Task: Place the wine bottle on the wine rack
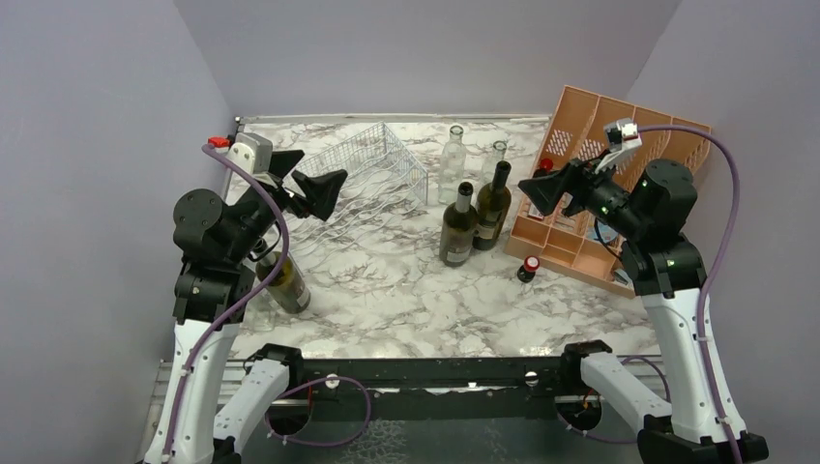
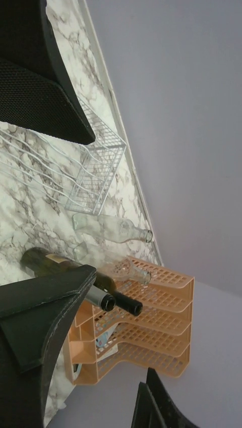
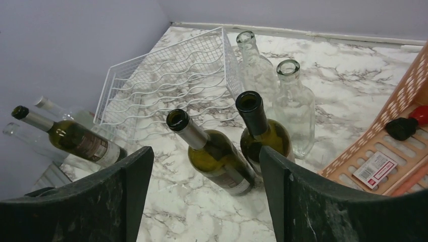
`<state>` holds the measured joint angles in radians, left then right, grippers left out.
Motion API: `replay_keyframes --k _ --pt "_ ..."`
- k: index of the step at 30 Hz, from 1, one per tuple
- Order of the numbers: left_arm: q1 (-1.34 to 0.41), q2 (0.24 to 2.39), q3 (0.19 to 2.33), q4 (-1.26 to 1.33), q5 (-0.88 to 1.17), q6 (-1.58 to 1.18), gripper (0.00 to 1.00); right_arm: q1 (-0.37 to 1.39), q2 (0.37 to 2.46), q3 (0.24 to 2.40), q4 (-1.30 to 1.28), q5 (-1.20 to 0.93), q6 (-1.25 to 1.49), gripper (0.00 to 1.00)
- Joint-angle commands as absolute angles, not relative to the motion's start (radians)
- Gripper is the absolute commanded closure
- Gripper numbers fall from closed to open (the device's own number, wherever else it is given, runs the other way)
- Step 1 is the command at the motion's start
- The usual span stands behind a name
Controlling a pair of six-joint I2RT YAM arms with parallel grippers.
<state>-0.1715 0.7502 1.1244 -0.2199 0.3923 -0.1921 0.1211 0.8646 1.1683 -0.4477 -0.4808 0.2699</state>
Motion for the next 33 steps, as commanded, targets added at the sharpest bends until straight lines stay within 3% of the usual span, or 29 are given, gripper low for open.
replay_keyframes --k 1,14,20,24,33 --pt "-0.164 0.723 1.105 -0.136 0.532 -0.224 0.01 0.11 0.848 1.174 -0.412 -0.565 0.283 0.19" --pt "-0.185 0.702 1.076 -0.078 0.677 -0.238 0.01 0.106 0.878 1.178 -0.375 -0.766 0.227 0.17" --pt "-0.188 0.704 1.068 -0.056 0.686 -0.255 0.01 0.108 0.966 1.195 -0.387 -0.799 0.215 0.23" --pt "-0.189 0.714 1.063 -0.047 0.694 -0.266 0.01 0.169 1.008 1.201 -0.379 -0.725 0.213 0.28" --pt "-0.191 0.745 1.061 -0.041 0.715 -0.287 0.01 0.478 1.122 1.256 -0.392 -0.308 0.193 0.27"
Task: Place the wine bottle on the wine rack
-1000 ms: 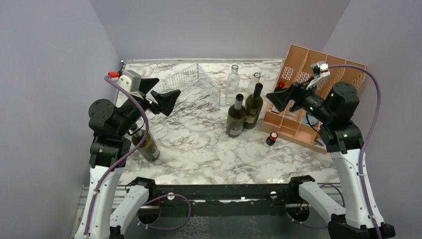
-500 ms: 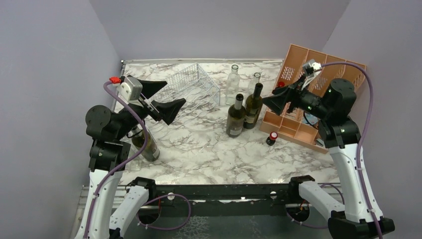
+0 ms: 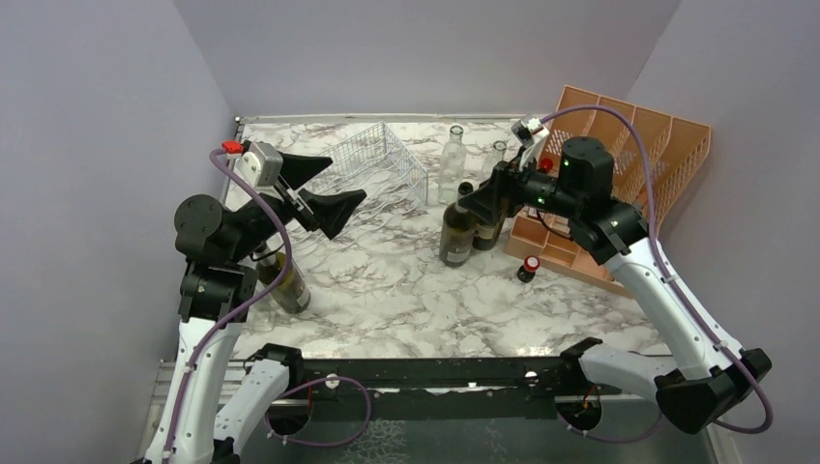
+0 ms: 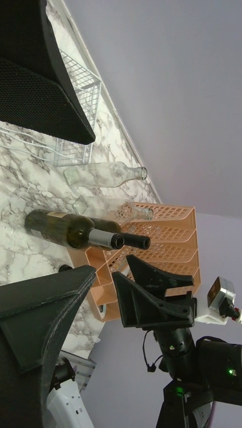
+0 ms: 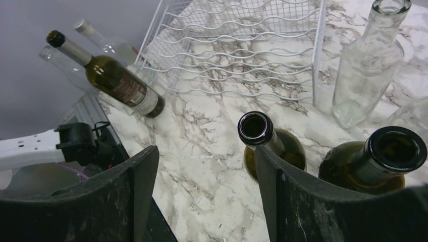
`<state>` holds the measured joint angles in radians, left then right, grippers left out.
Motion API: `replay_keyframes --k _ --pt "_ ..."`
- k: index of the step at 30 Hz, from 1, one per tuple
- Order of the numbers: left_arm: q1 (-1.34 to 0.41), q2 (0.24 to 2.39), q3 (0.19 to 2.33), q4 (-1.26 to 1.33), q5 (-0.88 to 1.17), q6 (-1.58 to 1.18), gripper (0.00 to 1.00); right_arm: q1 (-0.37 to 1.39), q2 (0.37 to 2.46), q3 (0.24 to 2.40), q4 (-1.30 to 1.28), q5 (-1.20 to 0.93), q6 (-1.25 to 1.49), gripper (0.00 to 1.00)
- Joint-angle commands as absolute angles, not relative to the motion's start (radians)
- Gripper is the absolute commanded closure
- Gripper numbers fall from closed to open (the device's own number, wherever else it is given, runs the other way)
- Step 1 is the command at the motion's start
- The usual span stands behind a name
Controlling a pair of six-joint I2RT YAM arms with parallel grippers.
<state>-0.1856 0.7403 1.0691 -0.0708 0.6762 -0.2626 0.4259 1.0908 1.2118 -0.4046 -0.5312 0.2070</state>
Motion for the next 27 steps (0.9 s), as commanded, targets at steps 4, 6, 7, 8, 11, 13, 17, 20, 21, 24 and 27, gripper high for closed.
replay_keyframes --k 4,6,7,8,11,13,17,20,21,24,27 --pt "-0.194 0.747 1.057 -0.04 0.718 -0.293 0.01 0.509 1.143 1.246 -0.358 -0.23 0.199 0.27" --pt "-0.195 0.751 1.058 -0.04 0.719 -0.294 0.01 0.528 1.164 1.253 -0.357 -0.209 0.189 0.27" --pt "-0.195 0.754 1.06 -0.039 0.719 -0.296 0.01 0.538 1.175 1.258 -0.362 -0.196 0.182 0.27" --pt "-0.195 0.756 1.063 -0.039 0.719 -0.298 0.01 0.549 1.185 1.262 -0.364 -0.185 0.177 0.27" --pt "-0.195 0.766 1.068 -0.039 0.721 -0.308 0.01 0.581 1.213 1.262 -0.36 -0.155 0.16 0.27" --pt "-0.197 0.776 1.072 -0.038 0.728 -0.317 0.01 0.598 1.23 1.26 -0.352 -0.14 0.148 0.28" --pt "-0.199 0.801 1.083 -0.036 0.747 -0.333 0.01 0.627 1.256 1.249 -0.332 -0.093 0.105 0.34" --pt "-0.205 0.824 1.094 -0.033 0.76 -0.35 0.01 0.641 1.263 1.225 -0.298 -0.079 0.067 0.42" --pt "-0.209 0.834 1.098 -0.032 0.767 -0.359 0.01 0.645 1.266 1.219 -0.291 -0.078 0.052 0.44" --pt "-0.222 0.863 1.107 -0.026 0.783 -0.381 0.01 0.664 1.275 1.21 -0.276 -0.074 0.008 0.52" --pt "-0.25 0.884 1.11 -0.018 0.768 -0.398 0.01 0.678 1.278 1.201 -0.272 -0.063 -0.02 0.58"
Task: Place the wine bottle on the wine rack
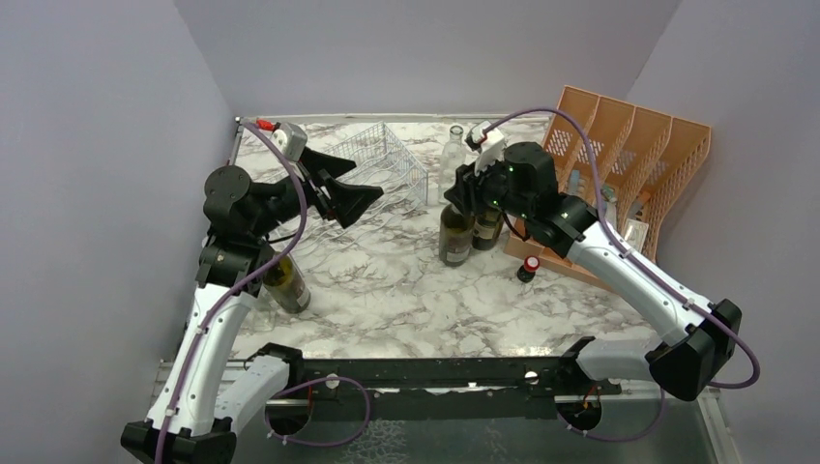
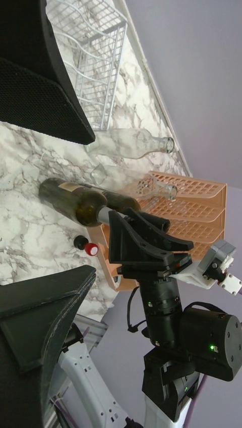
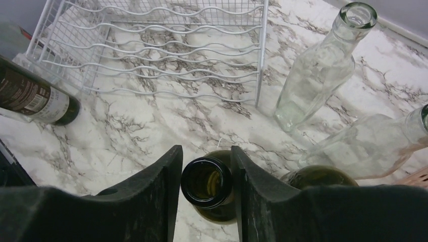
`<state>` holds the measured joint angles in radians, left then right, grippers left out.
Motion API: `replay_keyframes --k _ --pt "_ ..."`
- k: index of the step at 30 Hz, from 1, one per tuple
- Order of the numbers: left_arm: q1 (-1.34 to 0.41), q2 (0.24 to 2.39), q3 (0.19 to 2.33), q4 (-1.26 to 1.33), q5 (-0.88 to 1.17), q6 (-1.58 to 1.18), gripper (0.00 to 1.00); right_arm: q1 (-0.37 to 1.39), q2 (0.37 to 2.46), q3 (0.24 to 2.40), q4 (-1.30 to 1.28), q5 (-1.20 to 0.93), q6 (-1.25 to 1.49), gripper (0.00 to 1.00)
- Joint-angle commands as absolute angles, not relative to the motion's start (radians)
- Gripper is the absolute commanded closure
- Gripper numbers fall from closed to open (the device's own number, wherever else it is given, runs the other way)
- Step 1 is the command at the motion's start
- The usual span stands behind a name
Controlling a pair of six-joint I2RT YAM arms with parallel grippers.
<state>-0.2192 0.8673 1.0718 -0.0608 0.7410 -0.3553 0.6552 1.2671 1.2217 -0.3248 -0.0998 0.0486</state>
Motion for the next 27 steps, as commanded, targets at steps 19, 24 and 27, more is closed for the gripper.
replay_keyframes --k 19,24,27 --pt "-0.501 0.949 1.017 0.017 0.513 -0.379 0.01 0.683 1.25 1.091 -0.184 -0.025 -0.025 0.86" --pt "-0.566 0.975 0.991 0.02 0.473 -0.369 0.01 0.683 1.192 1.08 -0.157 -0.044 -0.015 0.99" --pt "-0.626 0.99 0.962 0.031 0.404 -0.337 0.01 0.682 1.148 1.085 -0.159 -0.06 0.014 0.99"
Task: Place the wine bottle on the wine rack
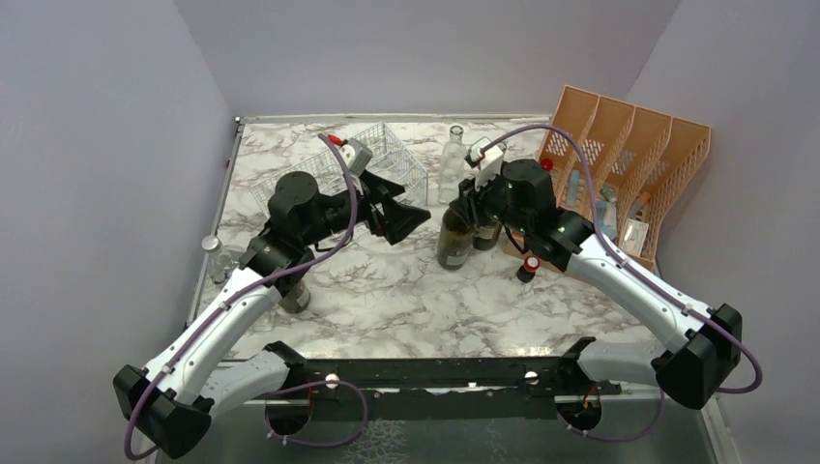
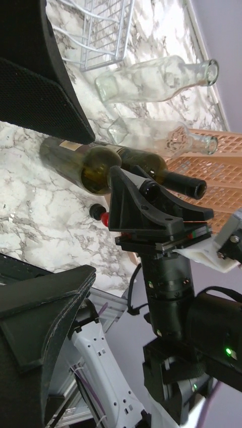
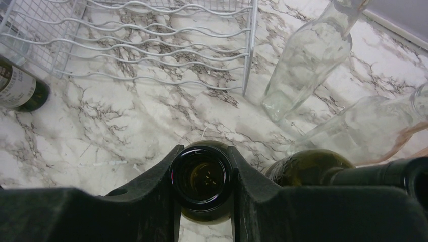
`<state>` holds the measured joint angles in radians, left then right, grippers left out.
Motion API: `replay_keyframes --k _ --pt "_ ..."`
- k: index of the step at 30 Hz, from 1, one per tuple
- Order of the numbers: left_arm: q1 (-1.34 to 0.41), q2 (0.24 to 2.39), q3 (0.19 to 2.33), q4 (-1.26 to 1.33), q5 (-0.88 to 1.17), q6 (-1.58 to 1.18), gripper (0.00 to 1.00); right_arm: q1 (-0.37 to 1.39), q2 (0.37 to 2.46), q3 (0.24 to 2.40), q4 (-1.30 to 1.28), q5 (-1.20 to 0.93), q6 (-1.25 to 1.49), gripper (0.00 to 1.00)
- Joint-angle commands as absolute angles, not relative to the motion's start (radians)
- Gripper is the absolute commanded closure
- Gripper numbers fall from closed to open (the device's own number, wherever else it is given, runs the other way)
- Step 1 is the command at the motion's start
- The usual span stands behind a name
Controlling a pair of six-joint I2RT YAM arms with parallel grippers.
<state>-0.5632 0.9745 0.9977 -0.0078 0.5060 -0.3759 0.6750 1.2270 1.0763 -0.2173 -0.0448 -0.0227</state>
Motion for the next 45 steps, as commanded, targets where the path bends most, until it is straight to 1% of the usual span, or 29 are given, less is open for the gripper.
replay_keyframes --k 1,7,11,21,24,28,30,33,35,37,39,40,41,42,43,45 --pt "-0.644 0.995 0.948 0.039 0.384 -0.326 0.01 0.683 1.134 1.087 -0.164 -0.065 0.027 0.99" --pt "-0.794 1.042 0.836 0.14 0.256 -0.247 0.01 0.682 1.041 1.085 -0.205 -0.11 0.115 0.99" --pt "-0.865 1.077 0.724 0.3 0.219 -0.197 0.01 0.683 1.001 1.095 -0.229 -0.143 0.179 0.99" --pt "-0.876 1.136 0.629 0.431 0.163 -0.126 0.01 0.682 0.946 1.12 -0.25 -0.285 0.248 0.99" --pt "-0.876 1.141 0.607 0.487 0.207 -0.097 0.01 0.683 0.942 1.127 -0.252 -0.317 0.254 0.99" --pt "-0.876 1.147 0.586 0.526 0.341 -0.045 0.01 0.683 0.934 1.13 -0.247 -0.366 0.267 0.99" --pt "-0.876 1.149 0.585 0.535 0.406 -0.014 0.05 0.683 0.931 1.131 -0.245 -0.383 0.27 0.99" --pt "-0.875 1.155 0.586 0.55 0.423 0.016 0.12 0.683 0.92 1.124 -0.236 -0.402 0.277 0.99" --pt "-0.875 1.163 0.595 0.554 0.42 0.038 0.2 0.683 0.915 1.121 -0.235 -0.413 0.278 0.99" --pt "-0.875 1.168 0.6 0.559 0.405 0.06 0.32 0.682 0.911 1.117 -0.234 -0.42 0.278 0.99" --pt "-0.875 1.172 0.601 0.57 0.395 0.091 0.49 0.683 0.907 1.119 -0.247 -0.418 0.278 0.95" --pt "-0.876 1.174 0.604 0.571 0.393 0.115 0.6 0.683 0.905 1.124 -0.262 -0.411 0.278 0.91" --pt "-0.875 1.178 0.611 0.571 0.389 0.139 0.72 0.682 0.903 1.13 -0.282 -0.398 0.278 0.86" --pt "-0.875 1.184 0.618 0.569 0.382 0.164 0.91 0.682 0.903 1.138 -0.302 -0.385 0.278 0.8" --pt "-0.875 1.19 0.629 0.57 0.364 0.185 1.0 0.683 0.903 1.148 -0.331 -0.37 0.279 0.73" --pt "-0.876 1.205 0.65 0.571 0.333 0.239 1.0 0.682 0.903 1.173 -0.399 -0.323 0.282 0.51"
